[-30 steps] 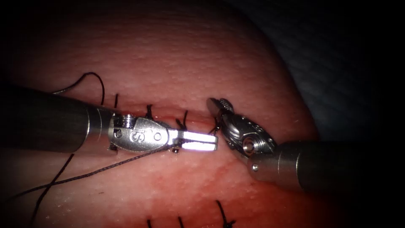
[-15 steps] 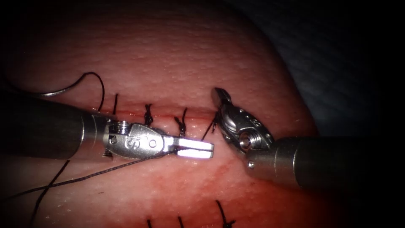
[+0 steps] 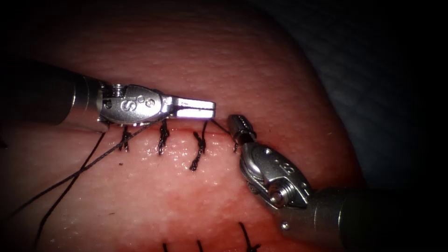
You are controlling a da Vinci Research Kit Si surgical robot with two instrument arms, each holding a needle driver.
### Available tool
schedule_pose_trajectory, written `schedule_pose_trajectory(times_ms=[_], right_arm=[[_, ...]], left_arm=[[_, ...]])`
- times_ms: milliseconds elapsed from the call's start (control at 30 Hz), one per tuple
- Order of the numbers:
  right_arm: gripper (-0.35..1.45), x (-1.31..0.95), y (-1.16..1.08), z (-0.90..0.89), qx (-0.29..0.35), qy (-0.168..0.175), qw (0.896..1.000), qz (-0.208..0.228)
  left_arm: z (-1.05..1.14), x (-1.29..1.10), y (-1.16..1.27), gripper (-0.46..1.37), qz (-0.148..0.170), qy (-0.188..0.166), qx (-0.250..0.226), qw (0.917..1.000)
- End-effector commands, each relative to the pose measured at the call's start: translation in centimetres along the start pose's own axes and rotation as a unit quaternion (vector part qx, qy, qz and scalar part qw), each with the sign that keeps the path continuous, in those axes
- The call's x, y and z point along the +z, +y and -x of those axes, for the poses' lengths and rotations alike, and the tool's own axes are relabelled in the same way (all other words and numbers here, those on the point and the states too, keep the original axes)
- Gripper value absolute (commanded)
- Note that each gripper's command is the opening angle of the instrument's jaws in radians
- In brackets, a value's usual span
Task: Wound Closure
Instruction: Tension the knot by pulling up with the left gripper and down with the right gripper.
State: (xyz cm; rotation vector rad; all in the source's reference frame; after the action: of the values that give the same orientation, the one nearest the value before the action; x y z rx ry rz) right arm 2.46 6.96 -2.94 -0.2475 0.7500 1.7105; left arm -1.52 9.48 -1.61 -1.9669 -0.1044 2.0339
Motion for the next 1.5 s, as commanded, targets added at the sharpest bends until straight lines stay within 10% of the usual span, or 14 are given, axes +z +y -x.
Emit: schedule_pose_trajectory(times_ms=[33, 567, 1500], right_arm=[[-0.35, -0.01, 0.00, 0.03, -0.004, 0.000, 1.000, -0.001], [-0.35, -0.21, 0.00, 0.48, -0.017, -0.029, 0.999, -0.003], [-0.35, -0.66, -0.28, 0.47, -0.140, -0.047, 0.979, -0.140]], left_arm=[[0.04, 0.04, -0.11, -0.35, 0.002, -0.001, -0.002, 1.0000], [0.54, 0.43, -1.19, -0.35, -0.023, -0.007, -0.002, 0.9997], [1.01, 0.80, -2.20, -0.35, -0.059, 0.003, -0.001, 0.9983]])
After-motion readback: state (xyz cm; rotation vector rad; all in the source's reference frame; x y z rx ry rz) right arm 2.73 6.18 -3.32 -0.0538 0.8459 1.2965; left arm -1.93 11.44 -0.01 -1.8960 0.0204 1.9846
